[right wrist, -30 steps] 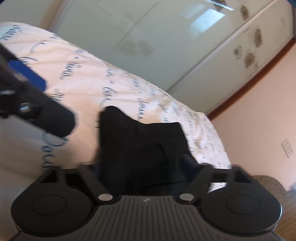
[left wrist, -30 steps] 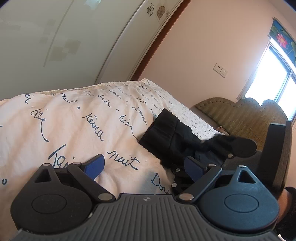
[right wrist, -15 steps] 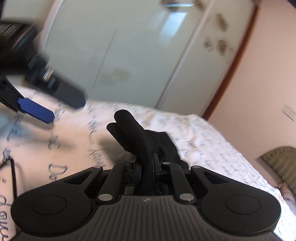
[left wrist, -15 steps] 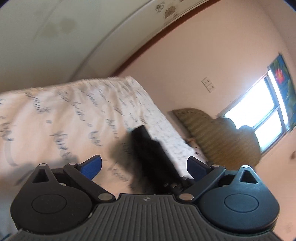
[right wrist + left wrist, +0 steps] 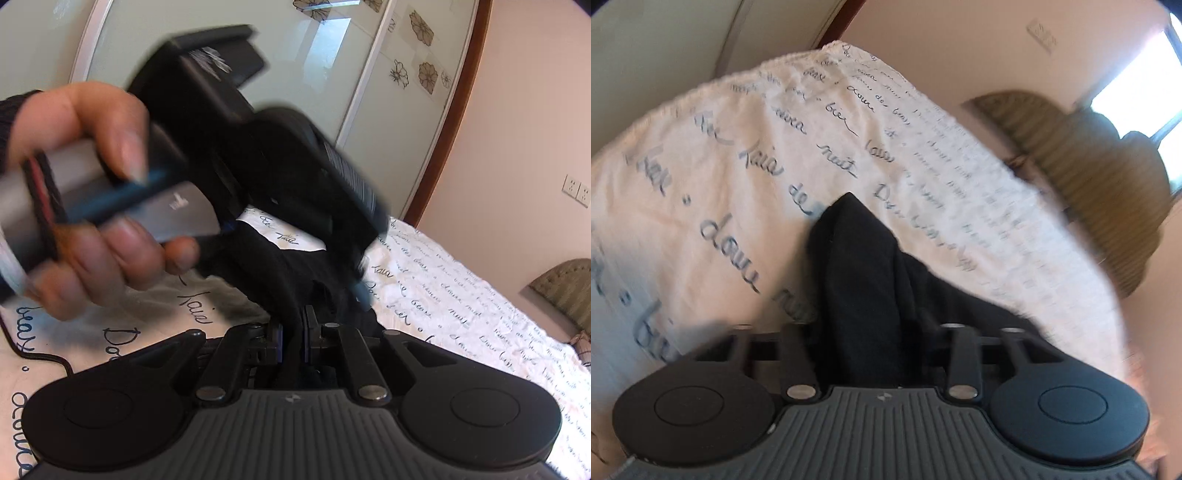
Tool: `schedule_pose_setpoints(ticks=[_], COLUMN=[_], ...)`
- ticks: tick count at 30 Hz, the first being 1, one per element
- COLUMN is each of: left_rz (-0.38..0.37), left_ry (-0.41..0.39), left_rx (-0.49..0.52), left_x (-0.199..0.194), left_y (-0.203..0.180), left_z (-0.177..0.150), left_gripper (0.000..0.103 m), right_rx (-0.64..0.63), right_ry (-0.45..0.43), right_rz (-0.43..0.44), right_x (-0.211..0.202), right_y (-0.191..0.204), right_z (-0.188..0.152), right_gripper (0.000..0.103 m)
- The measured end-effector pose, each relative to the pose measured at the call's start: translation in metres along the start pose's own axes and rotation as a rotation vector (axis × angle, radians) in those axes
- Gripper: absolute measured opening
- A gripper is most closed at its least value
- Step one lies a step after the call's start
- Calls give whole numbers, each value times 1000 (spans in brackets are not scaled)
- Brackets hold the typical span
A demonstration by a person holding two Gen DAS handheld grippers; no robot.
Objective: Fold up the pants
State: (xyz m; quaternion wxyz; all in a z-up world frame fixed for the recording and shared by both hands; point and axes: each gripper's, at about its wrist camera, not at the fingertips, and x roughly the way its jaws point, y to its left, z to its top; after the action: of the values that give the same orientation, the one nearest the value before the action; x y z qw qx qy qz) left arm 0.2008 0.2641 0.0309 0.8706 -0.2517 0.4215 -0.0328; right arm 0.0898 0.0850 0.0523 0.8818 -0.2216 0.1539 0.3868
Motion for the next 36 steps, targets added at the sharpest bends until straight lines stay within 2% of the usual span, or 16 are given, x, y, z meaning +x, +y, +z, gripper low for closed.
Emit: schedule_pose_setpoints(ticks=[3,4,6,7,8,13,18,22,25,27,29,31,32,34,36], left_rz=[36,45,61,64,68,108,153,125,64,34,1,-17,-26,-18,4], left_ry=[-14,-18,-18,-19,-20,-44,-122,-175,-164,-144,-115,-68,-42,1,14], left_rx=[83,96,107,112,116,162,282,383,469,531,582,619,634,681,756], left_x=[2,1,2,0,0,-7,-28,-48,-51,-45,-31,-11,-1,18,31], left_y=[-4,-5,-5,-5,-6,-20,-58,-105,-150,-182,-210,-230,-239,-251,-260], left_z=[-5,-6,-8,-8,-9,-10,-18,-31,-50,-71,-98,-122,-133,-155,-173], left_gripper=[29,29,29,28,28,24,18,16,16,16,16,15,15,16,23], right_rx=[25,40,86,120,166,517,899,1299,1509,1593,1626,1639,1645,1635,1645], right_ry=[36,40,45,45,37,21,25,-11,-27,-40,-31,7,26,31,29], right_rz=[10,5,-22,-28,-16,120,177,311,420,453,454,455,464,487,496], right_x=[2,1,-6,-12,-20,-66,-101,-119,-127,-128,-132,-133,-132,-129,-126], right_y=[-2,-3,-8,-13,-21,-84,-157,-208,-234,-246,-252,-254,-256,-258,-261], right_z=[-2,-2,-3,-4,-5,-21,-59,-118,-159,-179,-195,-206,-210,-213,-216], right_gripper=[12,19,46,73,90,90,90,90,90,91,91,97,96,96,96])
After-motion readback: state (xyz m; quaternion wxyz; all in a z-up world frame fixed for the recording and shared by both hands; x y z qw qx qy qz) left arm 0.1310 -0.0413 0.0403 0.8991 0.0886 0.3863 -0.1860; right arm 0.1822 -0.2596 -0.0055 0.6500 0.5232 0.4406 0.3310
